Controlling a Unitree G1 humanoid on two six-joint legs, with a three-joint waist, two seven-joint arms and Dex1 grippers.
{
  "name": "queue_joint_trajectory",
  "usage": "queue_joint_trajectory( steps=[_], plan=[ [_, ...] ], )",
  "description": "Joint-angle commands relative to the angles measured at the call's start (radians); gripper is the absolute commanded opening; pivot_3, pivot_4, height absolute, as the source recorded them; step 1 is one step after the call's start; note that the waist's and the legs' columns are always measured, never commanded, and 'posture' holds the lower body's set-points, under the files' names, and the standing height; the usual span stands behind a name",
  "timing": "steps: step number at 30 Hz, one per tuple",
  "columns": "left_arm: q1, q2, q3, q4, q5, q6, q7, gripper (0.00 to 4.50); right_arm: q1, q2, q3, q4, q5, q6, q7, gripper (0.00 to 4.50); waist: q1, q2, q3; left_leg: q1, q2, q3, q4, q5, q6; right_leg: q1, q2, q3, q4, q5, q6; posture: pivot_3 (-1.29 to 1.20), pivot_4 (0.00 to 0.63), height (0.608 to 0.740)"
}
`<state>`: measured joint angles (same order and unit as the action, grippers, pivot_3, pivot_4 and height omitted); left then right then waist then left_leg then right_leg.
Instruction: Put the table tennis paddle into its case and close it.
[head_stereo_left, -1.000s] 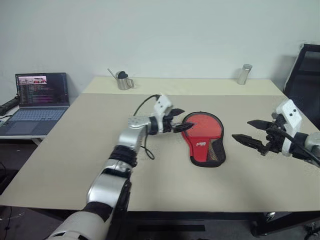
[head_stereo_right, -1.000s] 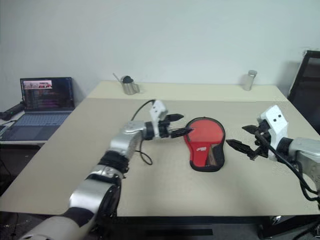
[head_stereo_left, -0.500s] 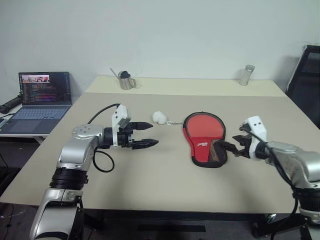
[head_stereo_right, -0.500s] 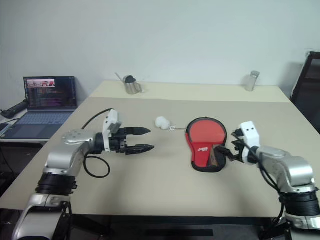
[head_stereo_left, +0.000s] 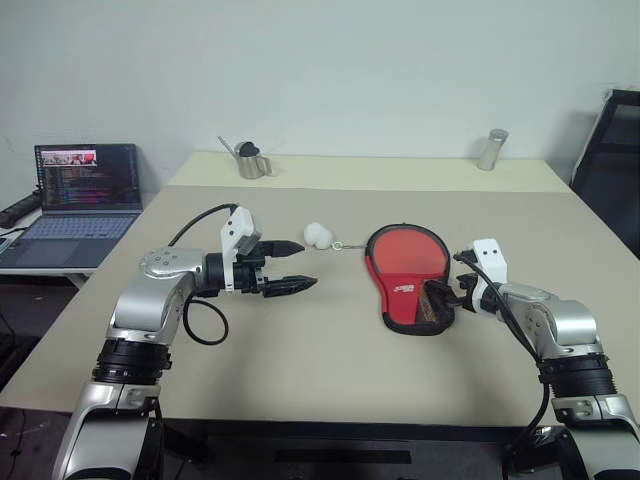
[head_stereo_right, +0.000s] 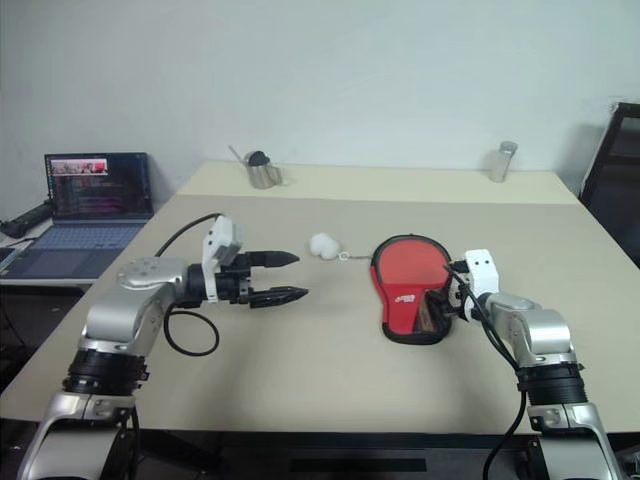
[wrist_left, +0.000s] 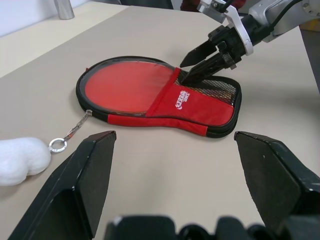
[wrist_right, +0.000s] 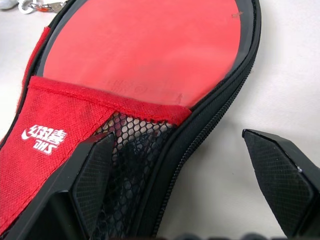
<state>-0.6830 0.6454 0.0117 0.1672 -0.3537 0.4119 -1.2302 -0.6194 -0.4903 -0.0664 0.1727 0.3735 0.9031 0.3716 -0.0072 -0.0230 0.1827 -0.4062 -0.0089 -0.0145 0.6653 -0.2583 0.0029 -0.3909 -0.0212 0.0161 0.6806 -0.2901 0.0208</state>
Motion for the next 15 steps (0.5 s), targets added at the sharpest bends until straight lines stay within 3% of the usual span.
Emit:
queue_joint_trajectory(
  steps=[1,15],
  plan=[
    [-0.008,0.022,0.014,-0.041,-0.019,0.002,0.002,4.15,-0.016,0.015,-0.056,-0.021,0.033,0.033,0.009,4.48,-0.001,0.000,0.000,0.000,0.000,0.000,0.000,0.000,0.000,0.000,0.000,0.000,0.000,0.000,0.000,0.00,0.150,0.740],
    [-0.029,0.011,0.000,-0.027,-0.010,-0.017,0.012,4.15,-0.057,0.075,-0.016,0.163,-0.058,-0.023,0.012,4.48,-0.023,0.000,0.000,0.004,0.000,0.001,0.000,0.000,0.000,0.002,0.000,0.001,0.001,0.000,0.000,0.00,0.150,0.740]
  ],
)
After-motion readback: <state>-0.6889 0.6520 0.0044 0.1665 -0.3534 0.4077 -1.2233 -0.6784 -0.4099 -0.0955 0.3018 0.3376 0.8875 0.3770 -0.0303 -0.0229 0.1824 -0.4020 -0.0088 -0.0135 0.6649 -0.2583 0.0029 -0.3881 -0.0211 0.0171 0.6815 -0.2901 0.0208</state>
